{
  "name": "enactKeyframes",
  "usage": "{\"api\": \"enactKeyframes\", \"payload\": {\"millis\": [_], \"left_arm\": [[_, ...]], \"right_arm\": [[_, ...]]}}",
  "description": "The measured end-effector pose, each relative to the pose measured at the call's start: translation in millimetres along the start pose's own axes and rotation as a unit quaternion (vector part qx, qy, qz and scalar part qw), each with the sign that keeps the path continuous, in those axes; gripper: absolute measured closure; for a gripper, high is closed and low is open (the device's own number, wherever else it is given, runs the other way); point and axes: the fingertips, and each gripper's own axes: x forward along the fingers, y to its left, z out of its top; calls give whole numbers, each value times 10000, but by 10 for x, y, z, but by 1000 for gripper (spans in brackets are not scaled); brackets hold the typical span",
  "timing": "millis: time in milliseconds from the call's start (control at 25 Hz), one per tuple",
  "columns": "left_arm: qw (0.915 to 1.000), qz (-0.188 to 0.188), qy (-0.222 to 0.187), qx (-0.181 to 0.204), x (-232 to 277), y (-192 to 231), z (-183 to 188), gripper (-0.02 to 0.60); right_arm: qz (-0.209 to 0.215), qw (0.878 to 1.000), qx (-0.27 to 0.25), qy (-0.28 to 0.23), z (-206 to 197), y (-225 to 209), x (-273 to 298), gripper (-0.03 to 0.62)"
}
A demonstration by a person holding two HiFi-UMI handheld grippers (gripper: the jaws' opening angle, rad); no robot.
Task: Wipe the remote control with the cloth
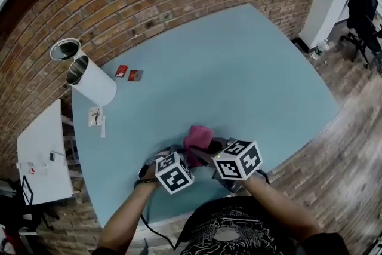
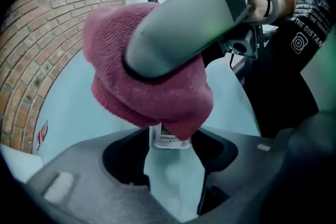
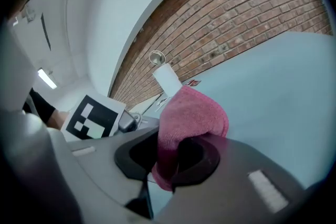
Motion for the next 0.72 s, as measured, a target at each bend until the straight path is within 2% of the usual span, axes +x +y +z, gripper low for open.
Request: {"api": "enactKeyframes", "payload": {"millis": [240,360,720], "left_arm": [[9997,-91,-25,-223,29,-30,-32,322],[9992,-203,-49,-328,37,-43,-46,350],[9990,-222,-23,-378,39,-25,-58,350]], "right_arm": [[23,9997,196,119,-98,37,233,531],[-52,9997,13,239,-169,12,268,531],[-77,9995,241,206,-182,-188,111,531]]}}
